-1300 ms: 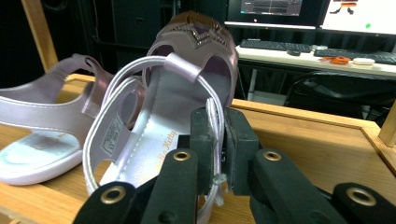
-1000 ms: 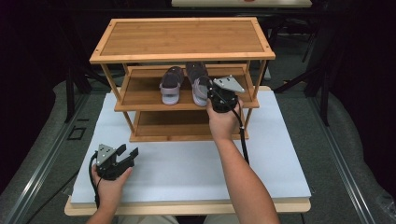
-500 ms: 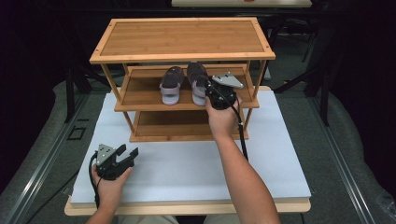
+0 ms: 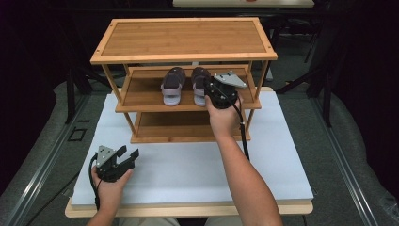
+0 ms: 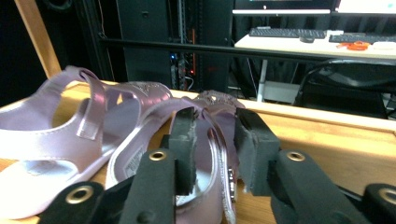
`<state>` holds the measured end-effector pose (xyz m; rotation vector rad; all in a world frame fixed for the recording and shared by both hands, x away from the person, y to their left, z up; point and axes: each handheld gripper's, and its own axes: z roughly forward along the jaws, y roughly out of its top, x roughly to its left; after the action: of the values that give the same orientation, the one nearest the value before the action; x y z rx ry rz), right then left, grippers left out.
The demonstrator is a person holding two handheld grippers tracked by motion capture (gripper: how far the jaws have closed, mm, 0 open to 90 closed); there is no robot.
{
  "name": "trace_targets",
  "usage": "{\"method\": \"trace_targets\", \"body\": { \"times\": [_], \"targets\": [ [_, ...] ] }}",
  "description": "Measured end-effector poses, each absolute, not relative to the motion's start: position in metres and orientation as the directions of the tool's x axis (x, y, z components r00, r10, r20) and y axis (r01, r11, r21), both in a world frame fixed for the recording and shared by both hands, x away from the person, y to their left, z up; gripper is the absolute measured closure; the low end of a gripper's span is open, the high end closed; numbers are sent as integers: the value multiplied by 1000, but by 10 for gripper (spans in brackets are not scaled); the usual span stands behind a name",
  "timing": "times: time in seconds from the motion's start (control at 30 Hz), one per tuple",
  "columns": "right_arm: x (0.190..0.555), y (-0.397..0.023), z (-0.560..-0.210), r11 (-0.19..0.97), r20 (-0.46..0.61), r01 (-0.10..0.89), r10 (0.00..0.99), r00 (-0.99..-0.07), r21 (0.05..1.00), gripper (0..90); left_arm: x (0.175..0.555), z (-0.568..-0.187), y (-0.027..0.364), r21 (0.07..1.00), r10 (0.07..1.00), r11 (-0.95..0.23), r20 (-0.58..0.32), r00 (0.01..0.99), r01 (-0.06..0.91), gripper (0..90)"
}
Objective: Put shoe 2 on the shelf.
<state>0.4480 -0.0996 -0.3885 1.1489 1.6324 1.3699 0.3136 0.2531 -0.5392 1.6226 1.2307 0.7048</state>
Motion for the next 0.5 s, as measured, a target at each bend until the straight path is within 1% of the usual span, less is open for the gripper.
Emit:
{"method": "trace_targets", "body": {
  "times": [0.27, 0.4, 0.5],
  "targets": [
    [436, -100, -382, 58, 5, 150, 923, -385, 987, 630, 315, -540, 251, 919, 933, -54, -93, 348, 391, 450],
    [424, -102, -376, 62, 0, 138, 911, -412, 988, 588, 315, -537, 248, 922, 931, -66, -81, 357, 382, 468],
    [417, -106, -372, 74, -4, 143, 901, -433, 987, 557, 315, -532, 245, 929, 925, -49, -96, 367, 367, 468]
  ]
}}
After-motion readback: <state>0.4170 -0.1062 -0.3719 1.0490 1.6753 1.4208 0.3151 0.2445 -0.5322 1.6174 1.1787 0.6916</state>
